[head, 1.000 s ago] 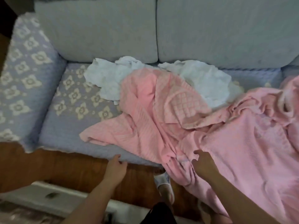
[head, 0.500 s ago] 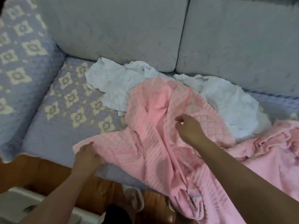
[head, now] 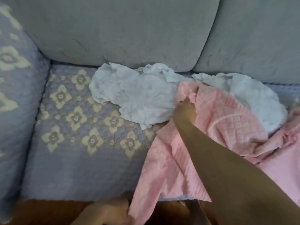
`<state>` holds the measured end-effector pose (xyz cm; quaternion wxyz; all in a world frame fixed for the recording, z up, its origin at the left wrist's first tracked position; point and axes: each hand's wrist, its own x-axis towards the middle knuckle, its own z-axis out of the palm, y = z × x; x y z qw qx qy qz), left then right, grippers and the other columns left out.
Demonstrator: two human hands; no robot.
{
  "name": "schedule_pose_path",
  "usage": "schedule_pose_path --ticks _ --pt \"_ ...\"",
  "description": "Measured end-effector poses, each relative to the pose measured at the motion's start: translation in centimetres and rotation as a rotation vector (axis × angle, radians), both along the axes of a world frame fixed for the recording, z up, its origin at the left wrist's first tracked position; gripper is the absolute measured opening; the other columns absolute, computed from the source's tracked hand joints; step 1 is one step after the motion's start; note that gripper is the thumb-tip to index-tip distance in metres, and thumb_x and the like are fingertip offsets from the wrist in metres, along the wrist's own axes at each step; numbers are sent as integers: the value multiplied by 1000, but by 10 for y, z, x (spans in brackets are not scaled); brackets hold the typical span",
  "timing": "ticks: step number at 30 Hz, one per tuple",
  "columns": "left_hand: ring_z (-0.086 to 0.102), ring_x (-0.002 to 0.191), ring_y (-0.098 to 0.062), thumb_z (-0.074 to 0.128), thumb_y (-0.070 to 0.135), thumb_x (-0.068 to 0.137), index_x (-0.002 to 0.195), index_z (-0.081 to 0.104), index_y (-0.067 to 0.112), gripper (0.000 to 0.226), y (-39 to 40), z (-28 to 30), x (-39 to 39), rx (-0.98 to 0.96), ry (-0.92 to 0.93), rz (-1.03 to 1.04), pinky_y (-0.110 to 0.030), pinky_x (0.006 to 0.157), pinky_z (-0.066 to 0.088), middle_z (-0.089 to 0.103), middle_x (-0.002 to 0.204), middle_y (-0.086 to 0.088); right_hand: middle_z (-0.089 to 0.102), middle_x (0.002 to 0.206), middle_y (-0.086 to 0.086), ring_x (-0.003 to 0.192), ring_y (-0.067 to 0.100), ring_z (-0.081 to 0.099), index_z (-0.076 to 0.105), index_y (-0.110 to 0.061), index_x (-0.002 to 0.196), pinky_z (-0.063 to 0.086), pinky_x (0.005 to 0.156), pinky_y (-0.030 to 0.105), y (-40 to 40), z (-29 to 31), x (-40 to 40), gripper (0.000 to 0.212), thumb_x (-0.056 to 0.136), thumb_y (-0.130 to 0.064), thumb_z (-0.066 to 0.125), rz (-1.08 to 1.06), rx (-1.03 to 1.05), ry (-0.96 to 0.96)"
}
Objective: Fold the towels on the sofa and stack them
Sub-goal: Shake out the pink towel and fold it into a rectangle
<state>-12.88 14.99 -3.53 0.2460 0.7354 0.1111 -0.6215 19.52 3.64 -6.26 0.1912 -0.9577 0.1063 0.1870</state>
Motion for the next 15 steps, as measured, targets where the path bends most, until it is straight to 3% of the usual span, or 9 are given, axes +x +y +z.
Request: schedule_pose_path --ticks 3,5,7,9,11,12,15 --pt "58 118 -19 52 48 93 114 64 27 32 18 23 32 -145 -40 -55 -27 86 40 64 124 6 66 117 19 110 38 61 54 -6 129 44 85 35 -40 49 -26 36 93 -7 47 -322 125 -164" --pt "61 110 -12 56 49 94 101 63 34 19 25 33 73 -213 -134 189 -22 76 40 63 105 17 65 92 14 90 30 64 62 -8 105 48 70 29 -62 87 -49 24 91 -4 43 -558 366 -240" --pt "60 102 -5 59 64 89 109 65 39 32 15 45 118 -269 -208 464 -20 78 41 59 105 24 56 69 4 65 16 59 62 -16 76 43 50 19 -77 126 -76 31 88 5 42 -720 675 -164" --pt "64 94 -10 62 75 76 110 72 24 62 -8 61 161 -414 -216 776 -24 79 45 68 105 14 65 77 8 72 18 65 70 -18 76 51 63 23 -94 145 -107 34 83 6 47 -776 916 -14" --pt "68 92 -14 61 61 86 100 75 20 46 -38 87 193 -577 -126 1037 -25 80 49 75 99 4 69 113 17 101 31 69 67 -13 115 55 91 43 -110 148 -136 39 79 -2 56 -852 1054 62" --pt "68 88 -14 58 53 94 99 73 19 38 -52 99 202 -634 -78 1094 -25 77 51 75 93 1 67 120 17 109 33 67 61 -14 124 54 94 47 -115 153 -147 45 80 -5 59 -887 1097 107" --pt "68 73 -21 54 55 97 101 70 10 48 -84 125 207 -710 155 1172 -31 66 54 70 83 -10 72 95 7 92 22 71 69 -21 97 57 69 32 -116 180 -167 29 91 2 51 -717 1176 194"
